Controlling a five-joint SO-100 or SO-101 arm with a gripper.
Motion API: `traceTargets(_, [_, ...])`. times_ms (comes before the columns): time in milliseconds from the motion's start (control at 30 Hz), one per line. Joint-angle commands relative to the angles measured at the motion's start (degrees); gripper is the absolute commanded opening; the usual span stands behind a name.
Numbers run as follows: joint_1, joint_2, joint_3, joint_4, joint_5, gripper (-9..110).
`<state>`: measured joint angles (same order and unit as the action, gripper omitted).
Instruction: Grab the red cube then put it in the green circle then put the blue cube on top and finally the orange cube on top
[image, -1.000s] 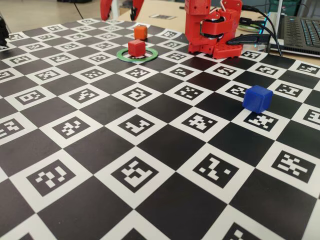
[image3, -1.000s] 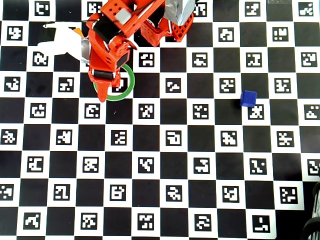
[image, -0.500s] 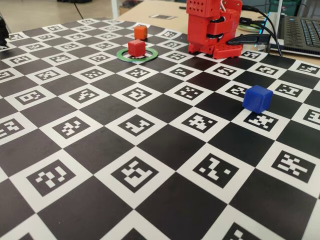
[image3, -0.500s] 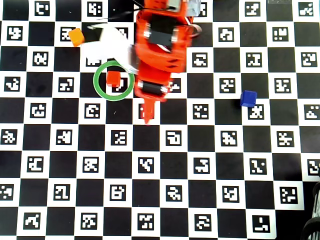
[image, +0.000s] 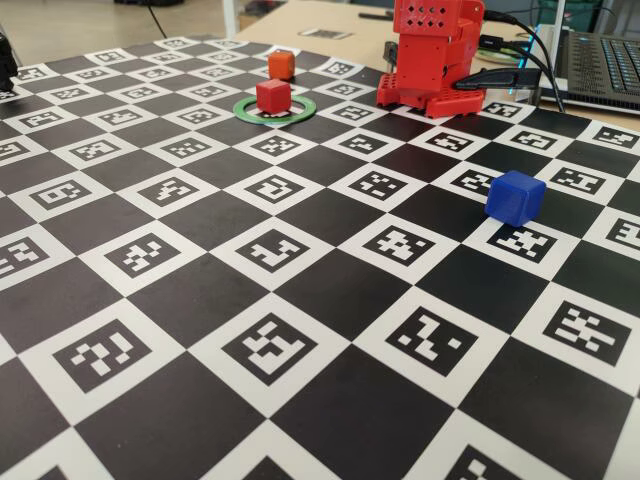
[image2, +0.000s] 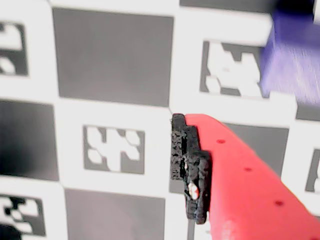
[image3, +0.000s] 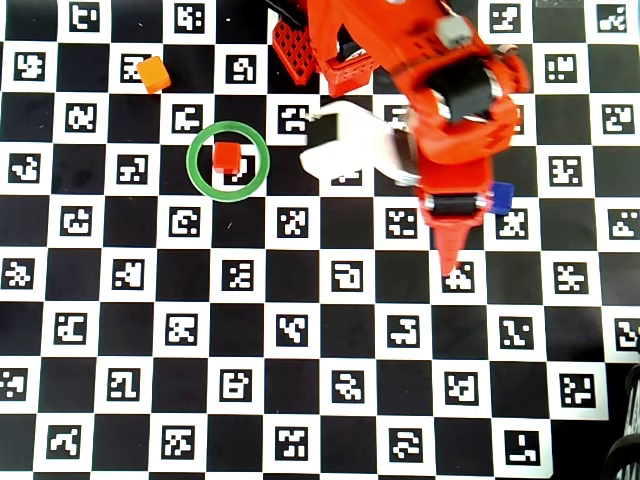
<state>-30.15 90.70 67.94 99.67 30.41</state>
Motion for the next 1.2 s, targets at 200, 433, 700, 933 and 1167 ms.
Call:
traceTargets(200, [-13.3,-6.3,-7.9,5.1,17.8,43])
traceTargets(433, [-15.1,-7.1,-1.9,3.3,21.8,47])
traceTargets(700, [-14.9,-7.0,11.7,-5.7,21.7,47])
traceTargets(933, [-15.2,-5.4,22.1,-16.1,22.0,47])
traceTargets(1167, [-17.1,-2.8,29.2,-23.7,21.4,47])
